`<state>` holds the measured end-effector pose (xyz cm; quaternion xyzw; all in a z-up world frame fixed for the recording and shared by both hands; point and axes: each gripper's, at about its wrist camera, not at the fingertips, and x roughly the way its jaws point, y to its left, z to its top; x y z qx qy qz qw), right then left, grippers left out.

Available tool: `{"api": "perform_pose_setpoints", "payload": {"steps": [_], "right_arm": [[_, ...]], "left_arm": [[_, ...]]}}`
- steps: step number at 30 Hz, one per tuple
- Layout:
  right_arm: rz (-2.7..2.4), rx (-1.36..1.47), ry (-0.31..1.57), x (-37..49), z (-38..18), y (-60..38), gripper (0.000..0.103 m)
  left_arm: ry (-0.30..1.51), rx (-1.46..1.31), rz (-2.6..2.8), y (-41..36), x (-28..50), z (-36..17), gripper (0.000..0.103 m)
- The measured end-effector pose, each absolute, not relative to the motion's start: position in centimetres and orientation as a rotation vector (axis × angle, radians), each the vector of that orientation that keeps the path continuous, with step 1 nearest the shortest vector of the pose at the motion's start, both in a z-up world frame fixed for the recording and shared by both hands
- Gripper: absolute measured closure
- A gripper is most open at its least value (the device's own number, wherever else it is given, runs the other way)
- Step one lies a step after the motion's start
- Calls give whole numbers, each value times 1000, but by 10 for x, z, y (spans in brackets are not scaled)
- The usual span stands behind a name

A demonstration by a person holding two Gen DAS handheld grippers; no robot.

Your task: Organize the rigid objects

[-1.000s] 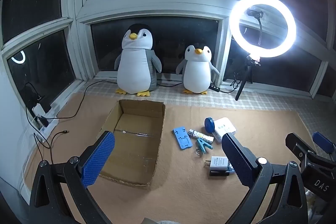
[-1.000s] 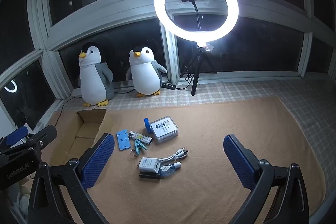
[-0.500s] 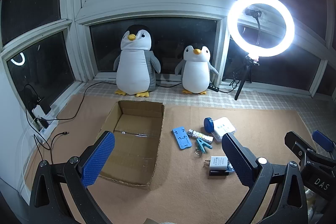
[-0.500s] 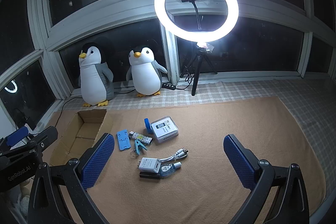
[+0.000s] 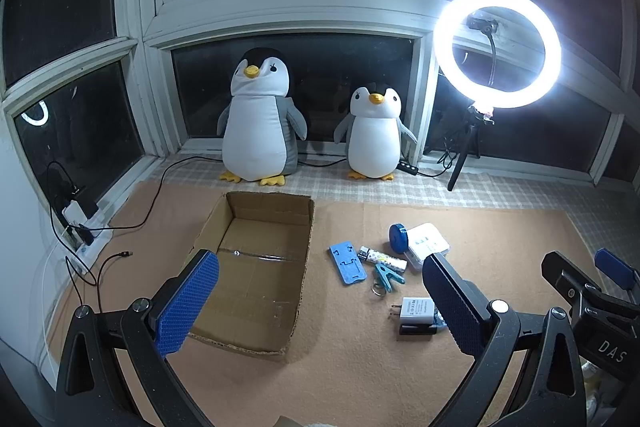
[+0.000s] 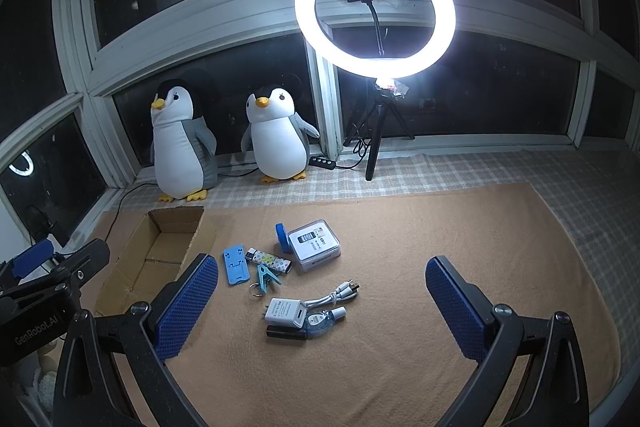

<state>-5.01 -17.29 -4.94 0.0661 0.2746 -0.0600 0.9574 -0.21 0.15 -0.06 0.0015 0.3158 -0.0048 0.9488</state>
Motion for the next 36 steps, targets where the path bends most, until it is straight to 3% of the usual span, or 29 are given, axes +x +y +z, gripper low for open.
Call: {"api": "perform_pose_setpoints", "payload": {"steps": [36], "right_arm": [[-122,135,564,-46,-50,-172,1]], "left_arm": [[654,7,-9,8,0,-5,0]]}}
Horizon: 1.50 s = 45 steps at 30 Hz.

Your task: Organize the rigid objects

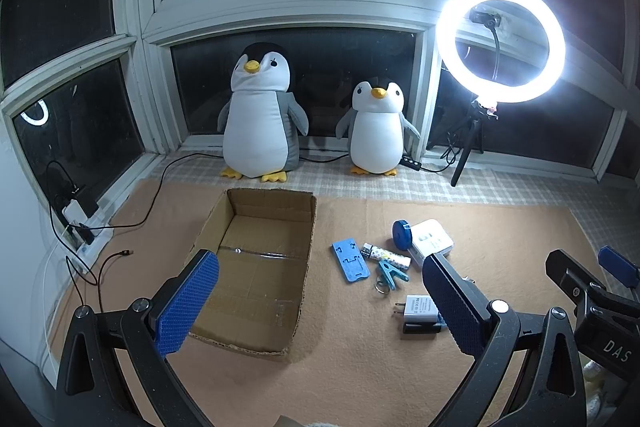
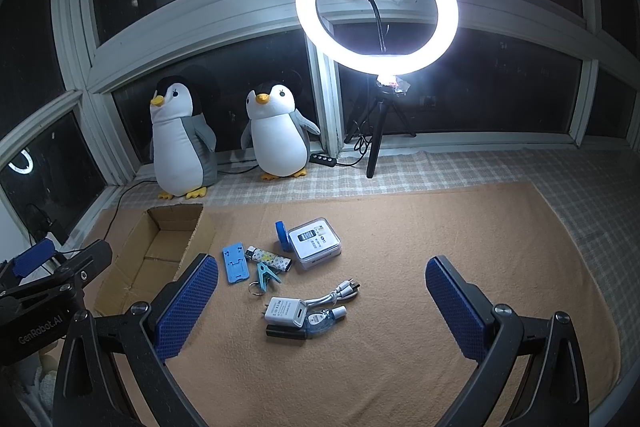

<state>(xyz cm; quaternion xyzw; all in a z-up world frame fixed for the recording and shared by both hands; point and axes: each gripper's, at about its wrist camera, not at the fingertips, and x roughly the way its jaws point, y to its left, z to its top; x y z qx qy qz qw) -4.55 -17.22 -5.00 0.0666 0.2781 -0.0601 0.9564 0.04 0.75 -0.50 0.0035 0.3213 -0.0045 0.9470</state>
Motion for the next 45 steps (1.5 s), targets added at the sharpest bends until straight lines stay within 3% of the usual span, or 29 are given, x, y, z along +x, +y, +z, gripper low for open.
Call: {"api": "perform_pose_setpoints", "payload": {"steps": [24,41,45], "right_arm": [[-119,139,588,-44,-56,-171,1],[-104,146,673,-32,-72,-172,1],[-100,181,705,-26,-78,-175,1]], "left_arm": [[681,7,15,23,5,-13,0],[882,-23,138,162,35,-50,0],[962,-35,133,194,50,-67,7]]}}
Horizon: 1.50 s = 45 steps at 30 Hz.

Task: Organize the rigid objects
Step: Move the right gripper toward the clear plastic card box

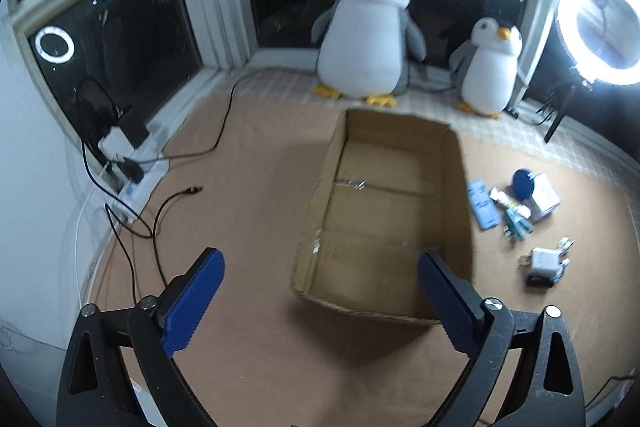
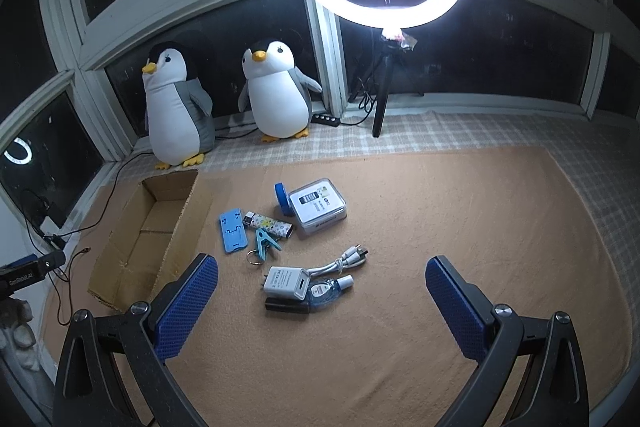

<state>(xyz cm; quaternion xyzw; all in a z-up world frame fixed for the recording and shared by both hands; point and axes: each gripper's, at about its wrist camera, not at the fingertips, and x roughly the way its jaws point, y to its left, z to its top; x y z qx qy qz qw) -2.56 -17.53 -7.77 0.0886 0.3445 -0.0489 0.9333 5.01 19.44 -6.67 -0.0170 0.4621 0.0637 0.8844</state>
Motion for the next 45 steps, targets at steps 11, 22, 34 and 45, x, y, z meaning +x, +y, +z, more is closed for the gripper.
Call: {"api": "perform_pose_setpoints", "payload": {"steps": [11,22,34,45], "right_arm": [[-54,361,823,-9,-74,-200,1],[-95,343,922,56,-110,-201,1],[-87,283,966,101,-129,-210,1],[-44,51,1042,161,-155,-196,1]], "left_arm": [[1064,-51,61,256,83,-56,12],[1200,-36,12,227,132,-140,23],[1273,-51,38,231,150,-193,47],[1302,-24,20,222,156,-210,75]]}}
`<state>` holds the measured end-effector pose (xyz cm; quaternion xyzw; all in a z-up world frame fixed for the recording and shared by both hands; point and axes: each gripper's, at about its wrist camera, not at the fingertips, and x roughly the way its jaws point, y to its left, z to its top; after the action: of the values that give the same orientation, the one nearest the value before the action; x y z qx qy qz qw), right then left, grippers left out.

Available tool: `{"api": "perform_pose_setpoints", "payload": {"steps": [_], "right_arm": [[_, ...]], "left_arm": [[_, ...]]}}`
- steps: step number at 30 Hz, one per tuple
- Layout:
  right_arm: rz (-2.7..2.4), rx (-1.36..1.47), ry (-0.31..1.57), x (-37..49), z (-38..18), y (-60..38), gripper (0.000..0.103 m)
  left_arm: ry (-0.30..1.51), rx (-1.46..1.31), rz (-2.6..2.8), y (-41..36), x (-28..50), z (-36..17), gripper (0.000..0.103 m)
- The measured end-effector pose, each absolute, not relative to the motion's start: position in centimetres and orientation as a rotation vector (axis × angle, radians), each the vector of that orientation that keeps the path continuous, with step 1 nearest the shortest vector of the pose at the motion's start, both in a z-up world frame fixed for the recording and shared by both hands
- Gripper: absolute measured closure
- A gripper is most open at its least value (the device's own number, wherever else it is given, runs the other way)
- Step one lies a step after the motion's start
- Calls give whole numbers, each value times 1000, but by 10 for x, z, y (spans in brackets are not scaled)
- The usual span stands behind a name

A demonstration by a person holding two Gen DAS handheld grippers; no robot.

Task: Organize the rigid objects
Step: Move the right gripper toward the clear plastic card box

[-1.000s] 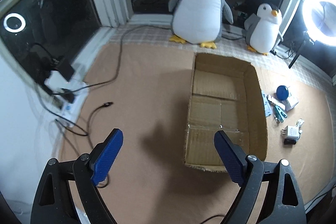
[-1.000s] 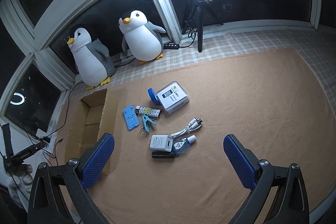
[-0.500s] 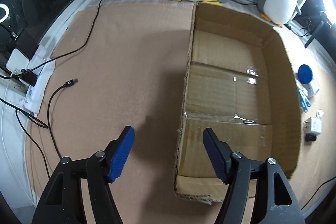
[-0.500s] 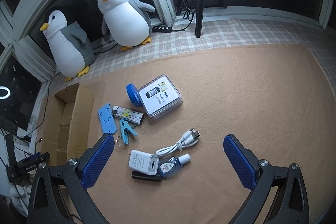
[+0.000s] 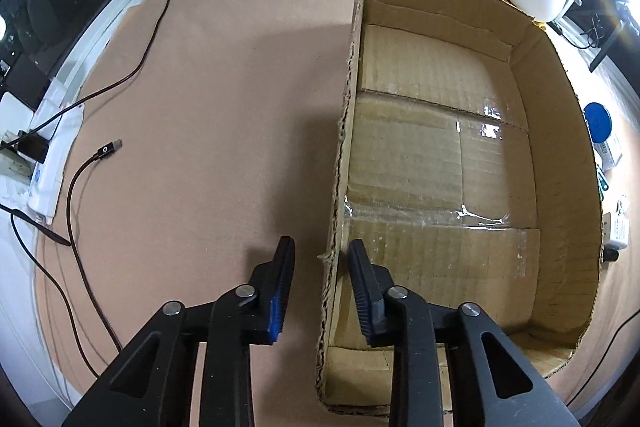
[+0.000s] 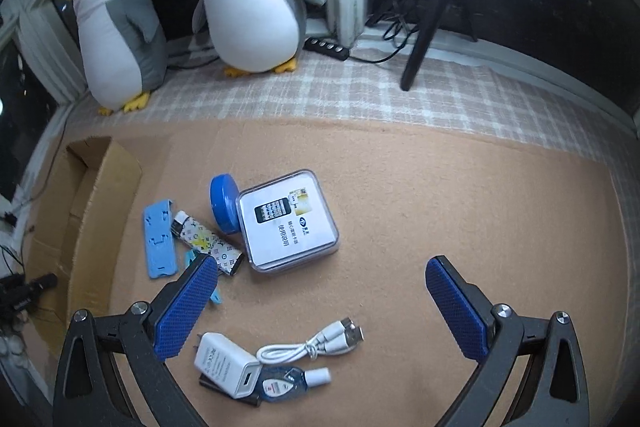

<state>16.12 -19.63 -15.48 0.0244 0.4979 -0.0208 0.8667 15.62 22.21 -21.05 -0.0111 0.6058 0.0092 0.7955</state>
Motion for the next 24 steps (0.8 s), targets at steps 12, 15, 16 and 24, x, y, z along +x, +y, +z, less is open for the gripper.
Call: {"api": "perform_pose_setpoints", "payload": {"steps": [12,15,16,24], "right_arm": [[-11,-162,1099,192,-185,-168,1],[-15,-163,1105,195,-186,-169,1],[-17,-163,1106,196,-187,-170,1],[-5,-159,1122,195,-191,-171,1]], "left_arm": [[1305,-52,1,224,157,-210,76],[1311,-65,-1,228,159,-211,77],[1311,-65,0,230,159,-211,78],[1349,-44,-43,222,155,-210,85]]}}
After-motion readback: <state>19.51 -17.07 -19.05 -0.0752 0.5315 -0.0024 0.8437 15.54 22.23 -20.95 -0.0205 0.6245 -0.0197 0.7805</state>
